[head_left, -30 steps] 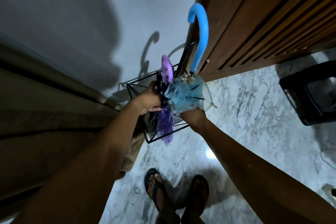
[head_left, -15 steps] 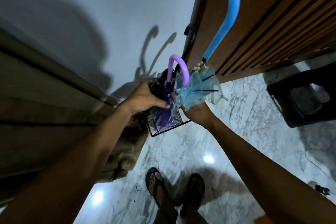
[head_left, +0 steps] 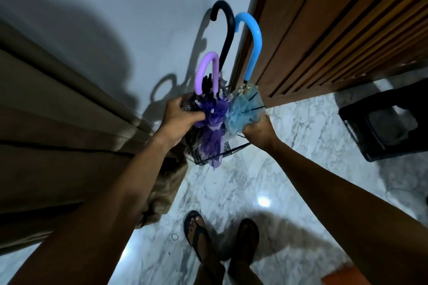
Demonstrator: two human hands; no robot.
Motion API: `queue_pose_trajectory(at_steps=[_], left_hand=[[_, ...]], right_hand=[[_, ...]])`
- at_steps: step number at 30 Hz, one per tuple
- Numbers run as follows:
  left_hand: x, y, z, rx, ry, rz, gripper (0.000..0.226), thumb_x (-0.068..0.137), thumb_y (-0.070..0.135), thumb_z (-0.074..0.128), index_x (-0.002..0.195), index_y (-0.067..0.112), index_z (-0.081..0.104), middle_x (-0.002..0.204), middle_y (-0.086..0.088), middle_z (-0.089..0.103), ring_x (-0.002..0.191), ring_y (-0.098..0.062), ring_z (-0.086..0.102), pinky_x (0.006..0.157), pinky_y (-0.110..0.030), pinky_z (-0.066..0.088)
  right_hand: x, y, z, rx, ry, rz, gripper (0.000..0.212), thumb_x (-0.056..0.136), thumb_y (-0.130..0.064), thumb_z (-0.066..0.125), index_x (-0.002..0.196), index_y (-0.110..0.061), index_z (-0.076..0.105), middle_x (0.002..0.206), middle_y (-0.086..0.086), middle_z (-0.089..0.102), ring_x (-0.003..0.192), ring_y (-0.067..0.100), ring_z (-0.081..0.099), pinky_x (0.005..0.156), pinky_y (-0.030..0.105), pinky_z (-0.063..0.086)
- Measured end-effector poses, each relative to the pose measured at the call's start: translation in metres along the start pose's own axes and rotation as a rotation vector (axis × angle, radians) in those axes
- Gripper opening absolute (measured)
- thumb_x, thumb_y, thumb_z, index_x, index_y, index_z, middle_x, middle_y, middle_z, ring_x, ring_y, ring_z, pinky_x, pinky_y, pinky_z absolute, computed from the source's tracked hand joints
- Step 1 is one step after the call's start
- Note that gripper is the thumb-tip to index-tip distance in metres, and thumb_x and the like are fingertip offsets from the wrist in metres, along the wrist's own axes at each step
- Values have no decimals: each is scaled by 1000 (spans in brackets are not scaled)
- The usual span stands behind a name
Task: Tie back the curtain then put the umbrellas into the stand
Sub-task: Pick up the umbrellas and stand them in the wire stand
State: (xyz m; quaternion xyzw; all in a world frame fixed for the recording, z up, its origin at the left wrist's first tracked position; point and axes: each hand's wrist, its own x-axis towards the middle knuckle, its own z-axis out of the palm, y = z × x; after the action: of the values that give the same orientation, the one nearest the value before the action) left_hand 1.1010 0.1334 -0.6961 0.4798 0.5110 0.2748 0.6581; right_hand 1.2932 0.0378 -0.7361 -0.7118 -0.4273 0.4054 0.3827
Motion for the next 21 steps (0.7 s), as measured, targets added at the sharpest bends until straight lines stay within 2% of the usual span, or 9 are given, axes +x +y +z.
queue_pose_trajectory(at_steps=[3, 7, 10, 11, 13, 15, 17, 19, 21], left_hand=[[3, -1, 5, -32, -35, 10, 39, 59, -13, 77, 85, 15, 72, 79, 3, 76, 81, -23, 71, 82, -43, 60], [1, 0, 9, -140, -74, 8, 38, 57, -14, 75, 80, 16, 77, 81, 1, 77, 77, -19, 72, 73, -35, 62], [-6, 6, 13, -151, -64, -23, 46, 72, -28, 63, 86, 15, 69, 75, 6, 76, 69, -9, 72, 66, -25, 61], [-10, 10, 14, -152, -78, -33, 46, 77, -30, 58, 88, 14, 66, 72, 7, 76, 66, -7, 72, 63, -22, 60], [-18, 20, 14, -164, -129, -43, 44, 81, -30, 52, 88, 12, 64, 69, 6, 75, 63, -6, 72, 59, -21, 59], [-21, 35, 12, -164, -154, -28, 42, 82, -30, 50, 89, 10, 63, 72, 4, 76, 64, -8, 72, 58, -23, 60], [-20, 51, 9, -200, -160, 10, 37, 79, -25, 55, 97, 7, 63, 86, -4, 75, 74, -14, 74, 65, -28, 63], [-18, 66, 7, -273, -180, 46, 44, 73, -17, 59, 112, 4, 55, 102, -11, 68, 88, -21, 72, 74, -34, 63], [-19, 81, 9, -335, -191, 68, 60, 74, -16, 58, 127, 8, 44, 111, -10, 65, 97, -24, 70, 79, -38, 62]], right_hand=[[1, 0, -5, 23, -7, -38, 50, 75, -33, 79, 116, -9, 63, 117, 15, 71, 107, 30, 70, 97, 45, 57], [-1, -5, -24, 63, -203, -23, 50, 75, 6, 84, 119, 6, 60, 114, 13, 69, 101, 9, 70, 92, 26, 56], [-12, -16, -24, 118, -314, 8, 58, 68, -3, 92, 118, 1, 62, 116, 20, 71, 110, 32, 70, 96, 43, 59], [-15, -22, -24, 128, -313, 3, 58, 68, -4, 93, 118, 0, 63, 117, 22, 71, 110, 33, 70, 96, 44, 58], [-17, -32, -20, 164, -263, -19, 51, 68, 1, 91, 112, -10, 67, 115, 23, 70, 103, 19, 72, 93, 35, 58], [-20, -48, -21, 222, -205, -47, 54, 67, 7, 88, 104, -27, 68, 109, 11, 74, 97, 4, 69, 91, 26, 56], [-19, -67, -24, 273, -149, -59, 51, 66, 1, 91, 99, -32, 73, 99, -5, 75, 94, 2, 70, 94, 31, 57], [-18, -83, -32, 329, -123, -29, 56, 59, -23, 98, 109, -22, 71, 104, -4, 74, 99, 11, 70, 97, 44, 57], [-17, -102, -43, 219, -96, 64, 108, 38, -64, 85, 129, -11, 59, 112, -1, 67, 102, 13, 65, 94, 37, 58]])
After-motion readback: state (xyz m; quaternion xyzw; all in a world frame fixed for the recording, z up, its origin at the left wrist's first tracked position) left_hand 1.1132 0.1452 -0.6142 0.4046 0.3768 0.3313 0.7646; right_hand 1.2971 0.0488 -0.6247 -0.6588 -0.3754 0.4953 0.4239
